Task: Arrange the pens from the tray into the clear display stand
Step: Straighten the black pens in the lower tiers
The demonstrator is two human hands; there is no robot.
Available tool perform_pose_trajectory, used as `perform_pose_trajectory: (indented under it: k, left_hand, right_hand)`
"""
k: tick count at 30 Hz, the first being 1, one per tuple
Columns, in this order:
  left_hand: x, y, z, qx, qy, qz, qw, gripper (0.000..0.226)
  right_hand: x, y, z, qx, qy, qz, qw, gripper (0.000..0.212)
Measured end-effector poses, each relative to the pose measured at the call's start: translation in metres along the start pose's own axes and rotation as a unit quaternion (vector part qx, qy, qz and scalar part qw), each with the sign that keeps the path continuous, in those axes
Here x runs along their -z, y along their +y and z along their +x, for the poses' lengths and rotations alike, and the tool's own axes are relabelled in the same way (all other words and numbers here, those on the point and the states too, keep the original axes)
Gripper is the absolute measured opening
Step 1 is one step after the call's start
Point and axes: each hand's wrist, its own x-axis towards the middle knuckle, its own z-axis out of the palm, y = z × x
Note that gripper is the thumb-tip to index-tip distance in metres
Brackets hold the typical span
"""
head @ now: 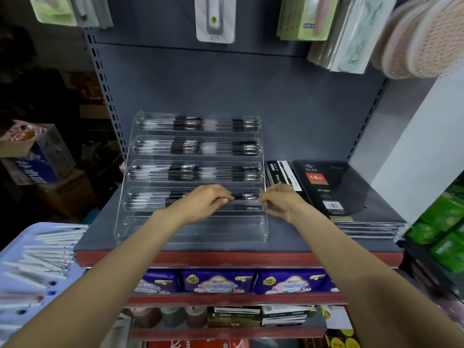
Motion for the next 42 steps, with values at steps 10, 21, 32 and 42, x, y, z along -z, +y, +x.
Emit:
perform_pose_trajectory:
  k: [10,21,32,42]
  left_hand:
    - [-0.002,-0.005,0.000,-0.001,0.016,-0.005,1.000,0.037]
    - [-0.002,-0.008,-0.006,-0.033,0.093,0.022,0.995,0.033]
    - [0.001,0.000,-0.129,0.102,0.280,-0.123,0.947,0.017]
    - [-0.021,-0.102,-0.304,0.313,0.301,-0.134,0.891,0.020]
  right_hand:
    - [0.005,0.009,-0.007,0.065,-0.004,-0.006,0.998,0.029]
    - [-0.024,0.021,-0.040,0.211,0.212,-0.211,0.931,0.033]
    - [-0.108,0.025,-0.111,0.297,0.065,-0.173,0.937,0.027]
    - [-0.276,0.055,-0.155,0.307,-0.118,-0.245,0.912,0.024]
